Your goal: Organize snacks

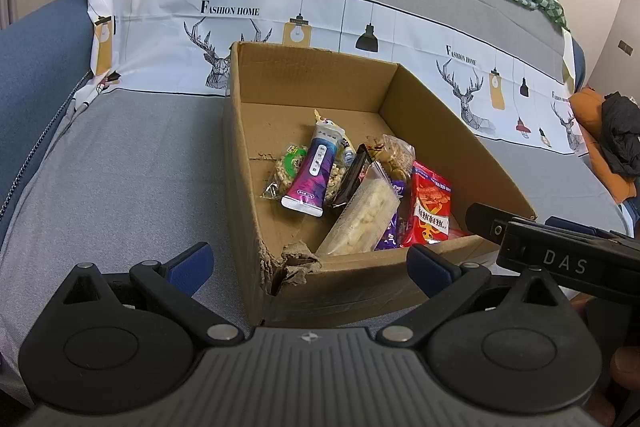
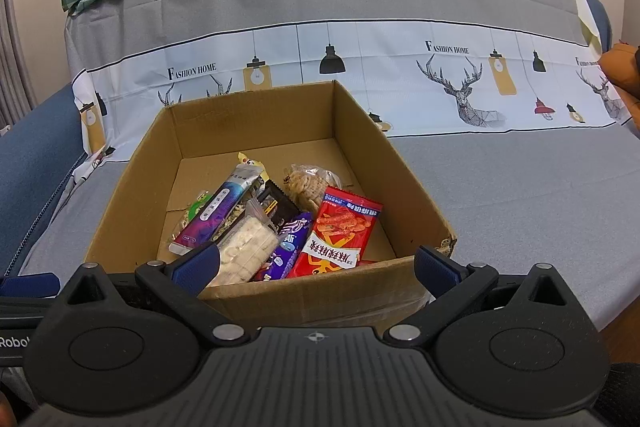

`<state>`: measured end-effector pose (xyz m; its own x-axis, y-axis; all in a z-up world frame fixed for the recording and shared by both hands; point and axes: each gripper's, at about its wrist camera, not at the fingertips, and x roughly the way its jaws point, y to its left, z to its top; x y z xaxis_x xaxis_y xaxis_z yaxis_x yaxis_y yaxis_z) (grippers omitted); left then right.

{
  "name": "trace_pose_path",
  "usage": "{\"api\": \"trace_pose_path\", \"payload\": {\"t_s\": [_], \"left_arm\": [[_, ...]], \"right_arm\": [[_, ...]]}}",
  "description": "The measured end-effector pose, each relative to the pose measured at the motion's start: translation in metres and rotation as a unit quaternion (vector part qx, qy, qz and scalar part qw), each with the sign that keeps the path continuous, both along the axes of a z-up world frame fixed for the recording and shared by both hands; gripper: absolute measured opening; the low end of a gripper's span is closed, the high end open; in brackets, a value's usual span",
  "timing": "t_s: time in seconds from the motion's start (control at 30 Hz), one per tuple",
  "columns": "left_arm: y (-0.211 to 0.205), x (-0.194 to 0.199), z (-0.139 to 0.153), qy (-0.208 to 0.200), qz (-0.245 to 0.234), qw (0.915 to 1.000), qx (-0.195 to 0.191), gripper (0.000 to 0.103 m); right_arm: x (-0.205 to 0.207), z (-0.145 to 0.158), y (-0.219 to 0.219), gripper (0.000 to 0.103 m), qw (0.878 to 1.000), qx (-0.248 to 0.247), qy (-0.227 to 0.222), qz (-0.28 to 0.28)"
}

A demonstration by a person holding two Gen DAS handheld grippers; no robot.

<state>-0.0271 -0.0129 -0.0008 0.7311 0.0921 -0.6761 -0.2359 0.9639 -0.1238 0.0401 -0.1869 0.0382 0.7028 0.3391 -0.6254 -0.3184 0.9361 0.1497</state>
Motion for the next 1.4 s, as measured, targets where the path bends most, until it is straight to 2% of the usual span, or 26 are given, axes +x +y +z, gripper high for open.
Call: {"api": "trace_pose_path", "payload": {"t_s": [1.4], "left_arm": [[0.0028,0.0003,-0.0035,0.004,0.001,1.0,-0.006,0.103]], "right_arm": [[0.0009,-0.0039,0.0021,0.102,1.0,-0.006,-0.001,-0.001]]}}
